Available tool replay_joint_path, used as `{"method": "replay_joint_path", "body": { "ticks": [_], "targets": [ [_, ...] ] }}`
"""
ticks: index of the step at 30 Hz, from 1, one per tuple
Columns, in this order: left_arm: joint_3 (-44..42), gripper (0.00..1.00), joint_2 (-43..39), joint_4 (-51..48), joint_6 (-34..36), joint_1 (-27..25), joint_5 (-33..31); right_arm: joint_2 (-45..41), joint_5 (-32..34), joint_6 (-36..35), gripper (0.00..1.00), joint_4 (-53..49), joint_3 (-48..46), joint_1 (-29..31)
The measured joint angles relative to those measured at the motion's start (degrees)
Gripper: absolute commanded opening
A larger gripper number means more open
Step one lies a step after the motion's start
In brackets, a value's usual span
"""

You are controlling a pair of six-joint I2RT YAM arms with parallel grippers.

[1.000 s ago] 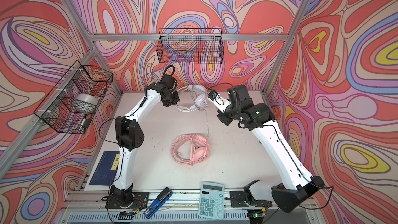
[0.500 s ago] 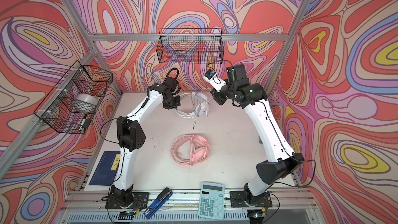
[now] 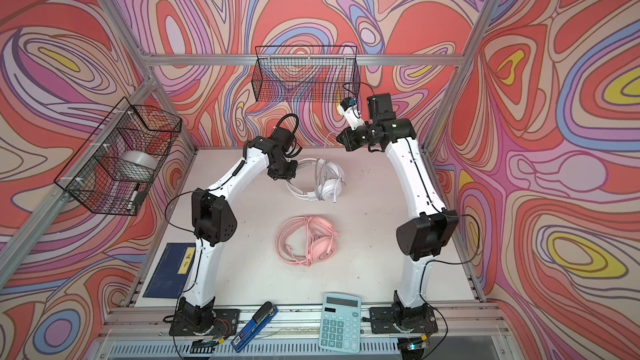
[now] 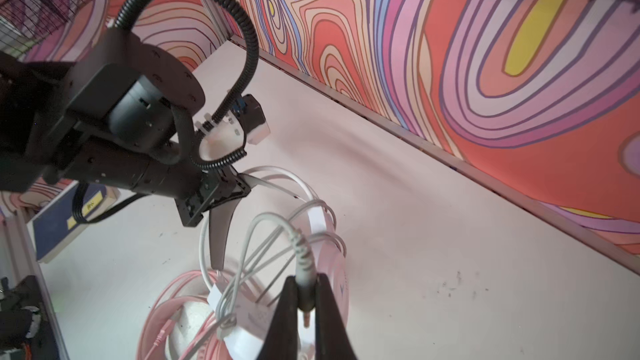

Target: Wrap the headphones

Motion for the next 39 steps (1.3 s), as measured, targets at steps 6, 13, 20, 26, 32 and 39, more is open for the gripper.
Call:
{"method": "replay_joint_path", "body": {
  "ticks": [6,13,20,26,32,39],
  "targets": [
    [-2.36,0.00,-1.11,-0.11,1.75,-0.90,1.18,3.04,-3.67,6.88,0.00,5.38,-1.73,-0.04],
    [-7.30,0.00,-5.35,0.76,2.69,-0.92,2.36,7.04,-6.08,13.25,0.00,10.36,-4.37,-2.25],
    [-10.27,0.00,-9.44,2.54,3.85,-0.94,3.76,11.80,-8.57,16.98,0.00,12.50,-5.42,-2.89],
    [-13.53,0.00,-10.62,4.26,4.79,-0.92,4.81,14.88,-9.99,18.93,0.00,13.05,-5.60,-3.28],
    [-16.33,0.00,-11.28,5.92,5.07,-0.92,5.49,17.38,-11.23,19.43,0.18,12.63,-5.62,-4.52],
    [-17.86,0.00,-13.00,6.08,6.36,-0.92,6.32,17.79,-10.29,21.66,0.40,13.33,-7.23,-7.52]
  ]
}}
